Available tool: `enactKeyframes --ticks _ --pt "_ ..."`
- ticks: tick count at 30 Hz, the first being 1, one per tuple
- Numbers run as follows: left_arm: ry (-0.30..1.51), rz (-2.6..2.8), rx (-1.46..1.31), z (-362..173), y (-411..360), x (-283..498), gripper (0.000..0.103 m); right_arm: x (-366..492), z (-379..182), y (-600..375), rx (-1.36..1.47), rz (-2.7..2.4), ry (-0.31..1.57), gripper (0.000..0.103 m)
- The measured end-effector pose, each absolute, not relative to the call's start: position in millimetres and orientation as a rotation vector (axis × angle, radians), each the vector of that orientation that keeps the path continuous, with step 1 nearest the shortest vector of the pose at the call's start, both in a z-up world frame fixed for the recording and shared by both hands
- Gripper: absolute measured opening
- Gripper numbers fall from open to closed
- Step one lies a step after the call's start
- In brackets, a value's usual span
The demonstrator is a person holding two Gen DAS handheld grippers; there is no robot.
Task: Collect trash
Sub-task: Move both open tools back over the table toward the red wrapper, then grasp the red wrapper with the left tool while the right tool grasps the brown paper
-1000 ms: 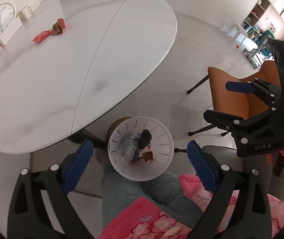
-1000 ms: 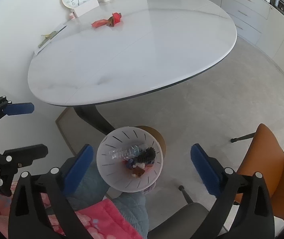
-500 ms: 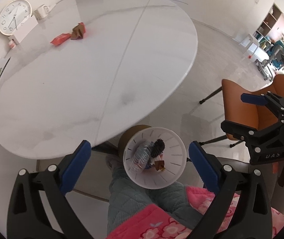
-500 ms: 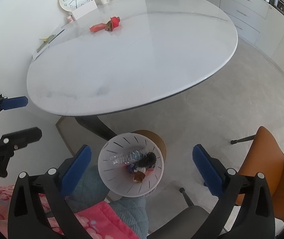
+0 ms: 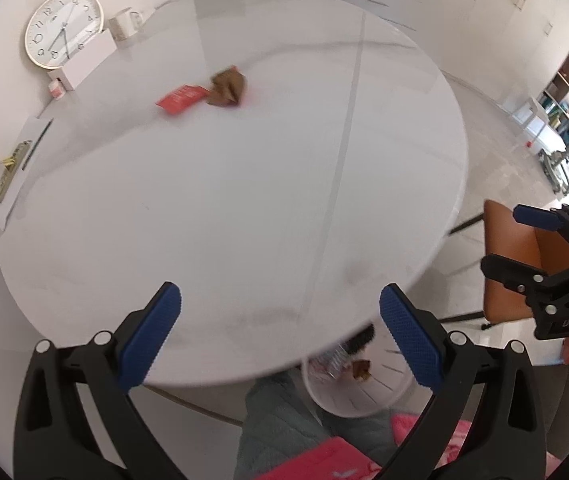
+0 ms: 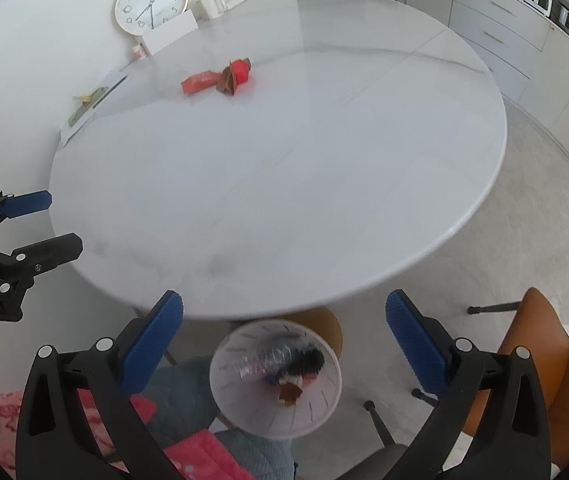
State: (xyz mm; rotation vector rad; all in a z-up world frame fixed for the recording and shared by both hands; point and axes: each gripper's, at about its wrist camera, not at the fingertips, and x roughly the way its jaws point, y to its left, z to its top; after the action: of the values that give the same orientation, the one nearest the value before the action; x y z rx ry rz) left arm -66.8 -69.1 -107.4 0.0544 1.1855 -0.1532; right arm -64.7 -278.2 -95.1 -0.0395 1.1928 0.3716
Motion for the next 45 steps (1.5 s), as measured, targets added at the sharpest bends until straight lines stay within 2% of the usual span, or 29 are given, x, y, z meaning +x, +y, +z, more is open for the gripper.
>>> enactKeyframes --ticks 8,18,29,34,36,41,43,45 --pt "1.151 -0.127 0.066 -116.8 -10.6 2.8 0.095 11.8 -97.2 -218.0 -0.05 0.368 1.193 0.101" --pt "1.096 -0.202 0.105 -154.6 53.0 112.4 0.095 95.2 -115.0 -147.0 -0.062 0.355 1.21 0.101" --pt "1.102 -0.38 0.151 -204.9 51.8 215.6 0.095 160.6 -147.3 -120.4 -0.035 0.283 1.276 0.101" --pt "1.136 -0.437 0.184 -226.3 42.8 245.9 0.081 184.2 -163.2 -118.7 0.003 0.255 1.301 0.101" --pt "1.151 -0.45 0.185 -233.2 41.2 253.9 0.079 191.2 -166.8 -118.6 0.013 0.248 1.305 0.101" --pt "1.167 -0.487 0.191 -241.1 36.8 259.8 0.06 203.6 -172.0 -119.4 0.028 0.237 1.315 0.101" --pt "1.172 -0.488 0.2 -242.9 35.9 258.9 0.044 208.4 -174.2 -118.1 0.036 0.235 1.321 0.101" --pt "1.164 -0.479 0.203 -241.1 35.7 257.2 0.042 212.2 -175.4 -115.1 0.039 0.235 1.324 0.101"
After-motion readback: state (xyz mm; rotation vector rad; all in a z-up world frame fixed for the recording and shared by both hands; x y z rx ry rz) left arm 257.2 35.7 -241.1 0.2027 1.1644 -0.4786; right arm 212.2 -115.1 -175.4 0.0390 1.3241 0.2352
